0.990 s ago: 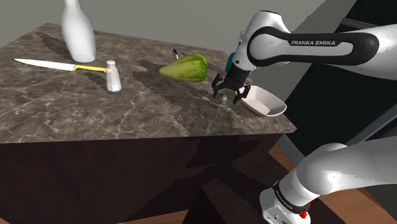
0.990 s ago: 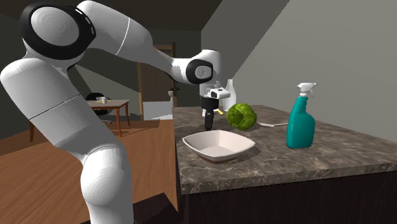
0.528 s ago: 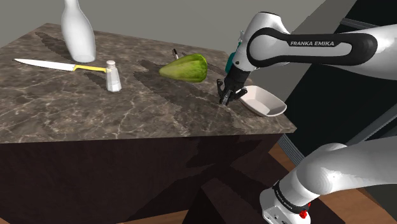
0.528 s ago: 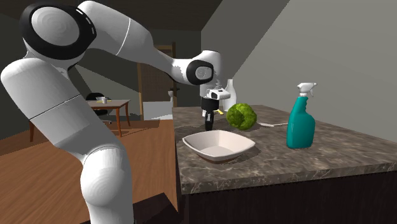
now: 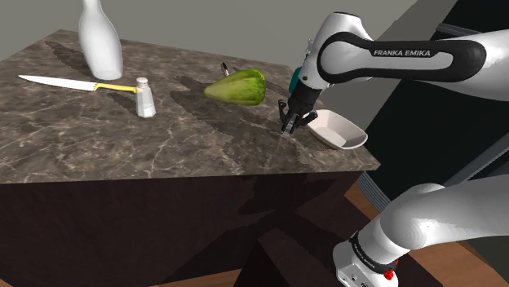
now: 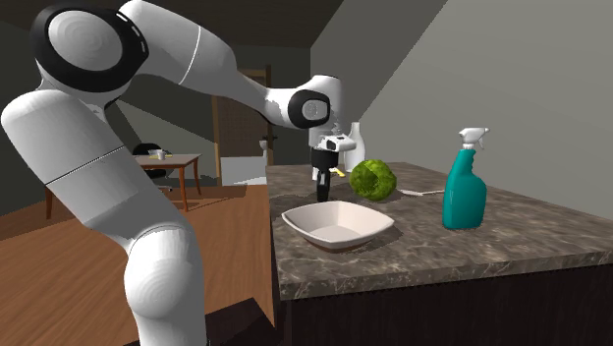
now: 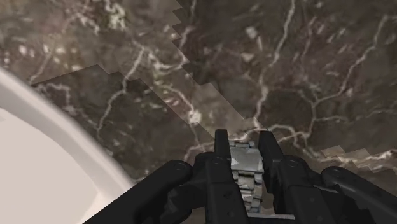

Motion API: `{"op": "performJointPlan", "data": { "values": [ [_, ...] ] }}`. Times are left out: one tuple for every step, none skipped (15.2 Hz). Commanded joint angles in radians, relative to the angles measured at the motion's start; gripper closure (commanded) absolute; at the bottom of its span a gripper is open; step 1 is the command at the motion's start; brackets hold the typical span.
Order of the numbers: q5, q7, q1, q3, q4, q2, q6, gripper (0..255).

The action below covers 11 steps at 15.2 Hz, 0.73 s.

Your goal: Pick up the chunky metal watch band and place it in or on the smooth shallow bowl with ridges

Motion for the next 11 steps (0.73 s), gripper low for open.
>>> {"op": "performJointPlan", "data": {
  "values": [
    [-0.002,0.001,-0.001,-0.003,0.018,-0.005,-0.023,255],
    [-0.003,0.002,-0.001,-0.005,0.030,-0.007,-0.037,255],
    [-0.004,0.003,-0.002,-0.006,0.042,-0.009,-0.051,255],
    [-0.006,0.004,-0.002,-0.007,0.054,-0.010,-0.065,255],
    [-0.007,0.005,-0.003,-0.009,0.066,-0.012,-0.078,255],
    [-0.008,0.006,-0.003,-0.010,0.079,-0.013,-0.092,255],
    [-0.009,0.008,-0.004,-0.011,0.092,-0.013,-0.105,255],
    [-0.010,0.009,-0.004,-0.012,0.105,-0.014,-0.119,255],
    [-0.011,0.010,-0.005,-0.014,0.118,-0.014,-0.132,255],
    [-0.013,0.011,-0.005,-0.015,0.131,-0.014,-0.145,255],
    [-0.014,0.012,-0.006,-0.016,0.145,-0.014,-0.159,255]
  ]
}}
